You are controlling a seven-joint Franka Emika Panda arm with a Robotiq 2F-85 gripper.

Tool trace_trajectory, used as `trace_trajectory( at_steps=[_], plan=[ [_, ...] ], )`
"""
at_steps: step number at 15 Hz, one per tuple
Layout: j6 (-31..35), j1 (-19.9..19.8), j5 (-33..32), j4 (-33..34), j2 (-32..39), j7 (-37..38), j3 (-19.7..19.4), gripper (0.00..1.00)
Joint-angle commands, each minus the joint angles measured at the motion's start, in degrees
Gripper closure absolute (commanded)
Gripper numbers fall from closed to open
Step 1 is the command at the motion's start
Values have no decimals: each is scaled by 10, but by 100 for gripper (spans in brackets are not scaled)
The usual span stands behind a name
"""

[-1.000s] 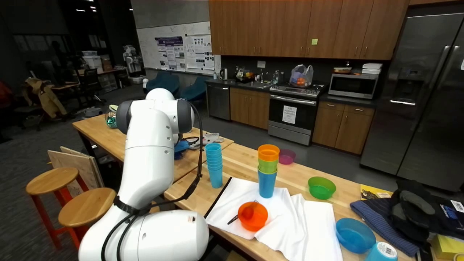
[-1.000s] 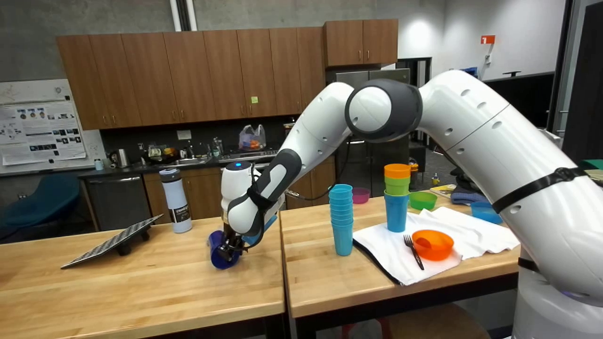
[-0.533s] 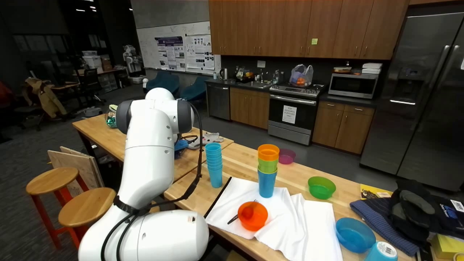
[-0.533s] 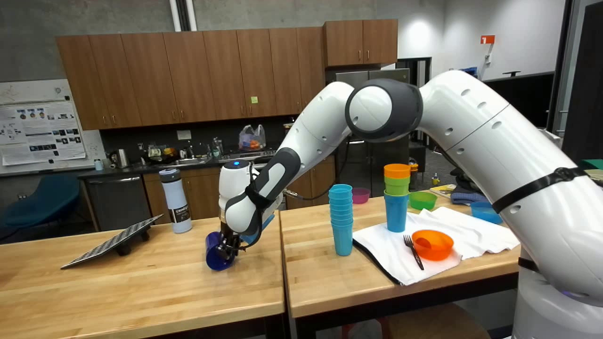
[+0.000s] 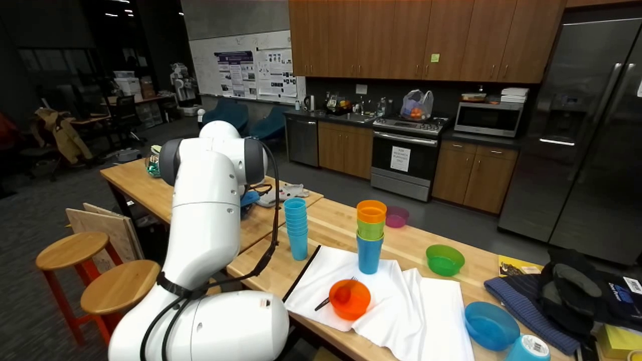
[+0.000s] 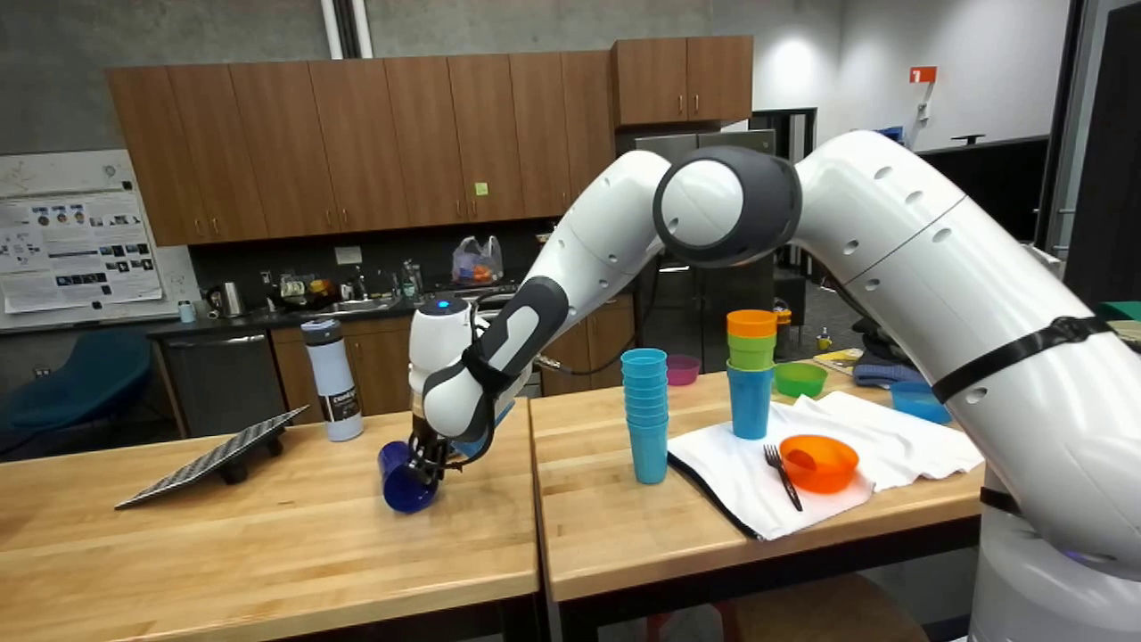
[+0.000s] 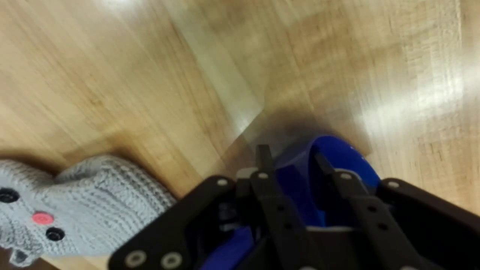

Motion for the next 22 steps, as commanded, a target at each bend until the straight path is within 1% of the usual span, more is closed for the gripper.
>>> trace_trajectory(
  at_steps=[1,3,5,6,7,8,10,12,14,16,18,20,22],
  plan=[
    [6,42,-56,-21,-42,41,-49,94],
    [12,68,-96,-25,-61,74,-80,98],
    [8,95,-138,-24,-74,110,-111,96],
    [7,105,-154,-25,-80,123,-122,97],
    [4,114,-172,-25,-86,138,-131,100],
    [-2,122,-189,-25,-90,152,-139,100],
    [-14,124,-214,-32,-104,161,-137,99],
    [-9,114,-224,-42,-118,155,-122,99],
    [-5,99,-210,-54,-132,136,-99,99],
    [4,59,-149,-83,-158,71,-42,99],
    [-33,32,-84,-108,-187,26,1,99],
    [-106,19,-31,-121,-220,15,22,99],
    [-178,10,-12,-129,-253,26,33,99]
  ],
)
